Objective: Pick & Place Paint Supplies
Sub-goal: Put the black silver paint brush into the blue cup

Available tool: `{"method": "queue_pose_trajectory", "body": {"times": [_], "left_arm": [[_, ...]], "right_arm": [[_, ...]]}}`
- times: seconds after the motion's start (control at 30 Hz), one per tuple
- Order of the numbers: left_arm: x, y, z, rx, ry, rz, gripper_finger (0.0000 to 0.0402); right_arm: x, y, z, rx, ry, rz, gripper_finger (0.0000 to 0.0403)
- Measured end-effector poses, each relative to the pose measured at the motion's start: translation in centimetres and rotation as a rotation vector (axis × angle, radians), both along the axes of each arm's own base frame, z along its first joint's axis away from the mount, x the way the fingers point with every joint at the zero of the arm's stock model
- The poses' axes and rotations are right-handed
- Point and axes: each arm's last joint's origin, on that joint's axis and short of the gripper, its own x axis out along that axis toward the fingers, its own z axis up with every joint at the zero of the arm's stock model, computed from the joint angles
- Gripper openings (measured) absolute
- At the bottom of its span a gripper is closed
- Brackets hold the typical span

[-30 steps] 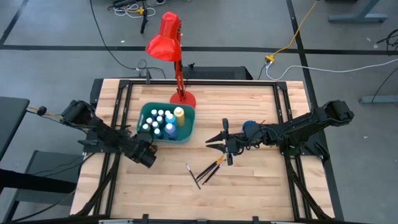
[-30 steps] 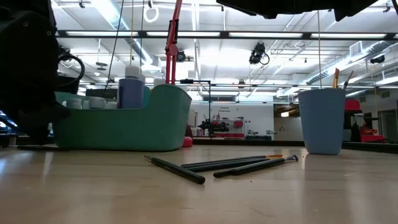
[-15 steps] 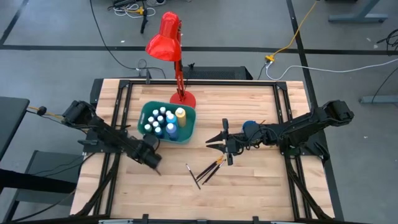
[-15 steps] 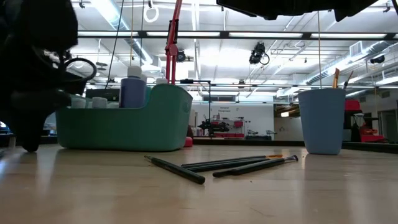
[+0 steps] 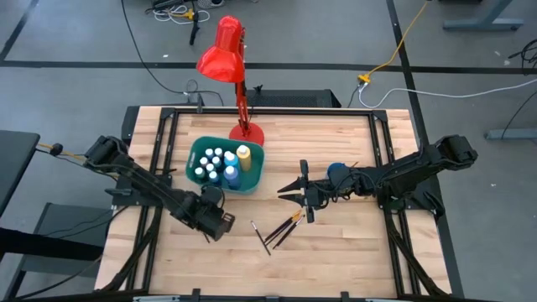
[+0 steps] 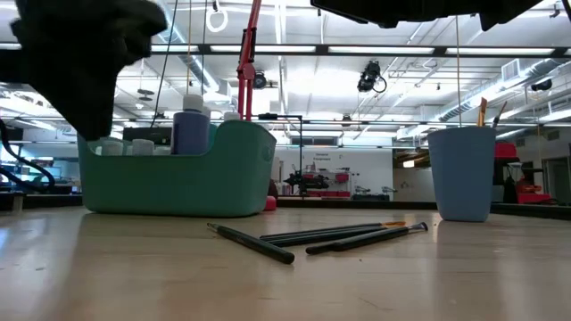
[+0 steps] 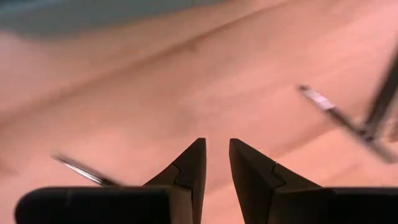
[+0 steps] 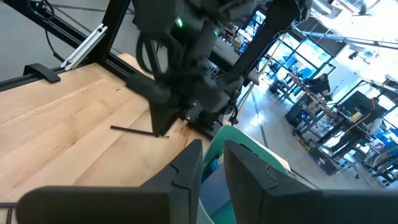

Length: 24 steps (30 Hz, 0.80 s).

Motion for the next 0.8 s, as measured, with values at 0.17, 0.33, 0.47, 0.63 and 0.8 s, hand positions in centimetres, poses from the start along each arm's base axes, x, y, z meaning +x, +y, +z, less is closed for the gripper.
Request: {"method": "queue_pose_trajectory", "body": {"times": [0.17, 0.33, 0.47, 0.63, 0.8], "left_arm": [[0.2, -2.4, -0.1, -0.136, -0.114, 0.180, 0.0082], [-0.9, -4.6, -2.3, -0.239, 0.044, 0.347, 0.0082], [-2.1, -5.8, -4.1, -0.242, 0.208, 0.464, 0.0082], [-2.2, -5.6, -5.0, -0.141, 0.202, 0.484, 0.0082], [-2.0, -4.9, -5.4, -0.081, 0.204, 0.508, 0.0082]], "right_arm": [[0.0, 0.0, -0.1, -0.003, 0.012, 0.000, 0.0078], [0.0, 0.0, -0.2, -0.006, 0.019, -0.001, 0.0078], [0.0, 0.0, -0.2, -0.008, 0.026, 0.000, 0.0078], [0.0, 0.0, -0.2, -0.007, 0.020, 0.000, 0.0078], [0.0, 0.0, -0.1, -0.001, 0.011, 0.000, 0.0078]]}}
